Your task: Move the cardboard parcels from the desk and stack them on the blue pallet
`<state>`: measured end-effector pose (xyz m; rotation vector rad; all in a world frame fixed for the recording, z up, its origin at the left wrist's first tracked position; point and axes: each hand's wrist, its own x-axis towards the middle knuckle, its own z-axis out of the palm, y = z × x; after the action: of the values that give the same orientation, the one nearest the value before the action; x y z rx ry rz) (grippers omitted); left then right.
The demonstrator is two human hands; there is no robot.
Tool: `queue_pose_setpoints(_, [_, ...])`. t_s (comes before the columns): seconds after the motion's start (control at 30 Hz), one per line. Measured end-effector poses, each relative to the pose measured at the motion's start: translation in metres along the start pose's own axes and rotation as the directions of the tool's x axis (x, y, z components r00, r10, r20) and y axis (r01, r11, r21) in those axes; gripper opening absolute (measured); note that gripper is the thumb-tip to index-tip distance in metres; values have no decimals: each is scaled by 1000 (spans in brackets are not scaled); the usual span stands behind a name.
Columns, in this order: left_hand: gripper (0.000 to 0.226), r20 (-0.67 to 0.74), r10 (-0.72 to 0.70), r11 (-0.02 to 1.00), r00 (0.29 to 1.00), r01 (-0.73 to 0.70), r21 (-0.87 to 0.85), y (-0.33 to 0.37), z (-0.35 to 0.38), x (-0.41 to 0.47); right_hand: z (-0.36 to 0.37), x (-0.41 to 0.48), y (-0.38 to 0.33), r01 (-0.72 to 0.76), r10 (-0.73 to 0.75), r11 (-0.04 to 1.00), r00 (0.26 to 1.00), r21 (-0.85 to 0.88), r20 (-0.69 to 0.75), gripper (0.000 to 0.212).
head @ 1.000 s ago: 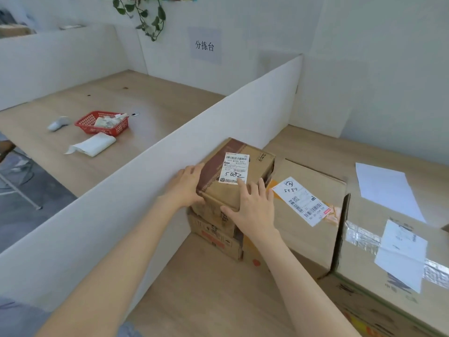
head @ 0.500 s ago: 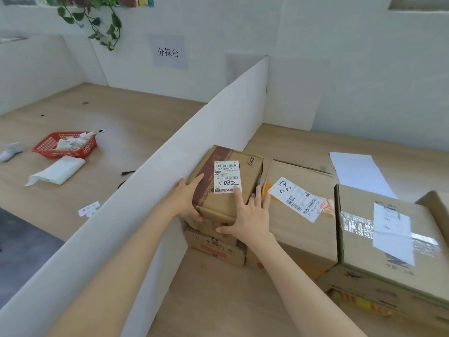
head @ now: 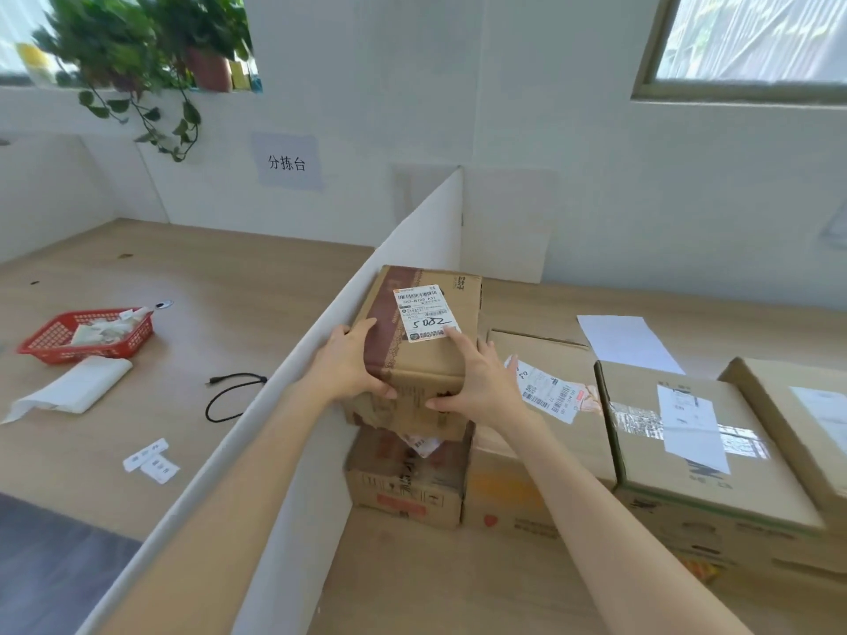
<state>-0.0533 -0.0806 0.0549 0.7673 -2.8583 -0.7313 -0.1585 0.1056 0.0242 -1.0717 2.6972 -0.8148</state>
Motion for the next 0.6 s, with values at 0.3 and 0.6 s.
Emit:
queue_pose_setpoints(0.3, [118, -104, 160, 985, 982, -166, -55, 62, -61, -13, -87, -12, -11, 34, -13, 977, 995, 208, -100, 106])
queue_pose_setpoints(0.6, [123, -15, 431, 889, 902, -427, -163, 188, -26, -10, -180, -82, 60, -95, 151, 975, 947, 202, -284, 104])
